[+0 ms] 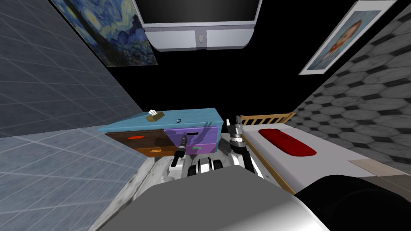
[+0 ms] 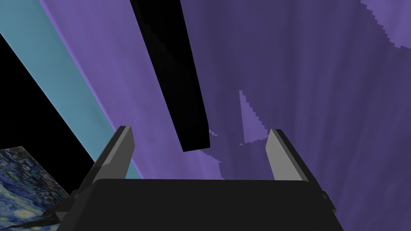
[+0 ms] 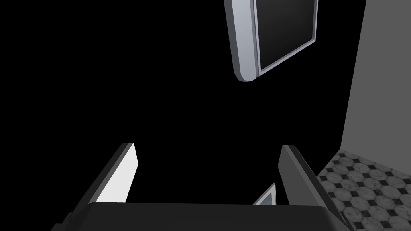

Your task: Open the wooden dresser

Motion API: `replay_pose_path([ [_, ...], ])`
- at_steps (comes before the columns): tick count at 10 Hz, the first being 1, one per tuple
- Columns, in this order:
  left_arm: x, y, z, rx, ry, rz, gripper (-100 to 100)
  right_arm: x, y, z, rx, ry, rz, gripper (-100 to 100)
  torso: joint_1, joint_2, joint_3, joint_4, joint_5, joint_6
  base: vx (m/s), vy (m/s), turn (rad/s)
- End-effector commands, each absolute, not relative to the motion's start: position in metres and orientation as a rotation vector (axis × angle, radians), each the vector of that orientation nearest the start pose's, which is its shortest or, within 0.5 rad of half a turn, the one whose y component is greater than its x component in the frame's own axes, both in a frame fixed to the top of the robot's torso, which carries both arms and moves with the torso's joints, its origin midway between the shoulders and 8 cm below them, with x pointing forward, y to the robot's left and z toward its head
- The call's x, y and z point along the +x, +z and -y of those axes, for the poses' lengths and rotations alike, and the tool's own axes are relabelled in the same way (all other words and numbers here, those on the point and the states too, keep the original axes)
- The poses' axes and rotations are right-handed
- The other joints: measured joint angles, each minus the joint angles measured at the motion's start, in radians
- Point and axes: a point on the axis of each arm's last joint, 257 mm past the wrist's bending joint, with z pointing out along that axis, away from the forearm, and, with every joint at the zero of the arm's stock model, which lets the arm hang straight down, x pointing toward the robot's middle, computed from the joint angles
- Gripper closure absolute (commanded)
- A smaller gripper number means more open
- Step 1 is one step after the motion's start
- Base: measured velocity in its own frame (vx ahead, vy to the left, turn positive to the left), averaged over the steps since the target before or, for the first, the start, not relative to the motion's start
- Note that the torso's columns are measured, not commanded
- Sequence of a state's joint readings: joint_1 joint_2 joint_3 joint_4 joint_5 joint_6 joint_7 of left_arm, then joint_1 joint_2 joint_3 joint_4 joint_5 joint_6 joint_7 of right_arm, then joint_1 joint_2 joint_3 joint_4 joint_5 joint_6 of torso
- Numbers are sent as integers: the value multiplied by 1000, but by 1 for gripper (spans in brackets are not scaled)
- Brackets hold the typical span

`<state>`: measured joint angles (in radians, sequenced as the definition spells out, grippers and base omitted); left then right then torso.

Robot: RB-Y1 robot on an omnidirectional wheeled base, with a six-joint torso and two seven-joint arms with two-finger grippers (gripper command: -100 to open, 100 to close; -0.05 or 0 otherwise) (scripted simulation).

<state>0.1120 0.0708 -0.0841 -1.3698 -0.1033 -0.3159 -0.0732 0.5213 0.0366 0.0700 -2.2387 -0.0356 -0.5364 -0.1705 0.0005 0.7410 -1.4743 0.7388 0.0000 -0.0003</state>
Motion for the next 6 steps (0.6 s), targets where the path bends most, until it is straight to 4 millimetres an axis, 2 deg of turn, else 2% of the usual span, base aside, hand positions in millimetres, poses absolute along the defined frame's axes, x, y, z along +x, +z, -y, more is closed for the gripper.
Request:
replay_pose_path([
  [1,512,-300,-223,-967,-1101,-1353,-100,346,6,267,799,1536,-520,0,-1,1,1,0,0,0,-62,-37,-38],
  [2,512,-310,-223,-980,-1093,-1371,-100,346,6,267,799,1536,-520,0,-2,1,1,0,0,0,-65,-29,-10],
  [3,524,-299,-229,-962,-1101,-1352,-100,346,6,267,799,1536,-520,0,-1,0,0,0,0,0,-69,-40,-14],
  [4,523,-312,-230,-980,-1089,-1373,-100,346,6,267,799,1536,-520,0,-1,-2,-1,-1,0,0,-47,-35,-14],
  [5,535,-302,-236,-964,-1097,-1356,-100,346,6,267,799,1536,-520,0,0,-4,-2,-1,0,0,-42,-30,-18],
  [6,533,-312,-237,-979,-1087,-1372,-100,346,6,267,799,1536,-520,0,0,-5,-3,-1,0,0,-30,-25,-11],
])
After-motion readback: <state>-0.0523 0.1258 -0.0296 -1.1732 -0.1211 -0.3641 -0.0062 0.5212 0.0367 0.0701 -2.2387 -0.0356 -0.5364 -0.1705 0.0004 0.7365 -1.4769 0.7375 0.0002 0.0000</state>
